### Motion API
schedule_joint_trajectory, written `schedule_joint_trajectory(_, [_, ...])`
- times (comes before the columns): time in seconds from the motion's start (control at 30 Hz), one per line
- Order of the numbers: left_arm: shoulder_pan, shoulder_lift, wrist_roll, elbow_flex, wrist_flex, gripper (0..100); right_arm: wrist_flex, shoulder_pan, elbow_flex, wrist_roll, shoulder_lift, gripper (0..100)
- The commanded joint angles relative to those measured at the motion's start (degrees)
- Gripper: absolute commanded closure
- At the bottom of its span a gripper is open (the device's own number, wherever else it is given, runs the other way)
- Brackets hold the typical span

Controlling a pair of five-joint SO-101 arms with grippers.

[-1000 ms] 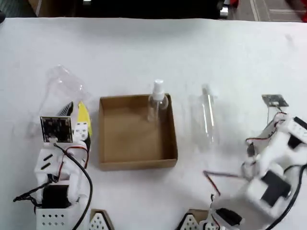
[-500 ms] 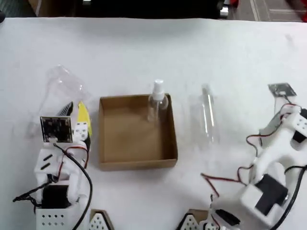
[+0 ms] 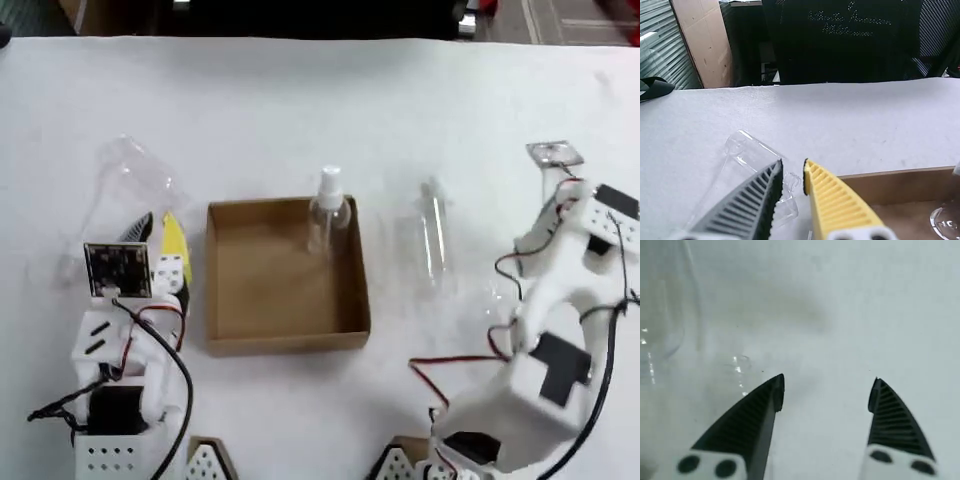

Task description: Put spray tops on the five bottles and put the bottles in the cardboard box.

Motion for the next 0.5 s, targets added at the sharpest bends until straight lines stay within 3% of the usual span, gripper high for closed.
schedule_joint_trajectory(0.0, [0.4,-0.57,-0.53,-0.35,-1.58,93,6.81,-4.09,-8.26,-2.46,4.44,81.1])
schedule_joint_trajectory(0.47, [0.4,-0.57,-0.62,-0.35,-1.58,93,9.8,-6.46,-10.73,-4.48,4.62,82.2])
